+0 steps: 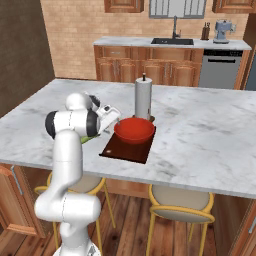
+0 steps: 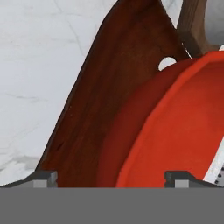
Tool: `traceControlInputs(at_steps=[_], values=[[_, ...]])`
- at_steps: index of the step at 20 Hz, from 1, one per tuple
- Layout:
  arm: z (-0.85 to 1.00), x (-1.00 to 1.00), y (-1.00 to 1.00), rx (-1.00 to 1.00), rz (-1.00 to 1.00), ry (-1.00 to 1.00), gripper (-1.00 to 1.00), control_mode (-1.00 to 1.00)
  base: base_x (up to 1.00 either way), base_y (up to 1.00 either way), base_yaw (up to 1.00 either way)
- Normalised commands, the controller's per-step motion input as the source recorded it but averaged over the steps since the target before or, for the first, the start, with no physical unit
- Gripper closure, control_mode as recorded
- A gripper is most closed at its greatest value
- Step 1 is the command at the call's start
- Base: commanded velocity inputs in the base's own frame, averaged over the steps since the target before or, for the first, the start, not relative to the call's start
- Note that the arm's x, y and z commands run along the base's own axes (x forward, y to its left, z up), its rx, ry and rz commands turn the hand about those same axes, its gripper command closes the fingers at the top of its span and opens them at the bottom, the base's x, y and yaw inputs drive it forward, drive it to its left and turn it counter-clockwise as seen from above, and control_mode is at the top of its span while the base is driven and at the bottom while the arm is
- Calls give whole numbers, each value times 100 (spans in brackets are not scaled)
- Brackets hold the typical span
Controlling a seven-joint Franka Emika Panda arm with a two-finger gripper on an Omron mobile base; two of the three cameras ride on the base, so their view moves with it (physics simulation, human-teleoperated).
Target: Place the two vegetables and bowl onto the tray for setting up a vegetable dip station.
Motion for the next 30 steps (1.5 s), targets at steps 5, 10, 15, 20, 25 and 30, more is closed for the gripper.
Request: traceControlInputs(at_steps=[5, 10, 15, 20, 25, 30], values=[[29, -6, 11, 1, -11, -1, -100, -100, 0, 0, 0], [27, -19, 15, 7, -17, 0, -100, -100, 0, 0, 0], [25, -24, 16, 13, -18, 0, -100, -100, 0, 0, 0], [22, -22, 18, 16, -20, 0, -100, -100, 0, 0, 0], [17, -14, 22, 14, -23, 0, -100, -100, 0, 0, 0], [6, -6, 28, 7, -33, 0, -100, -100, 0, 0, 0]])
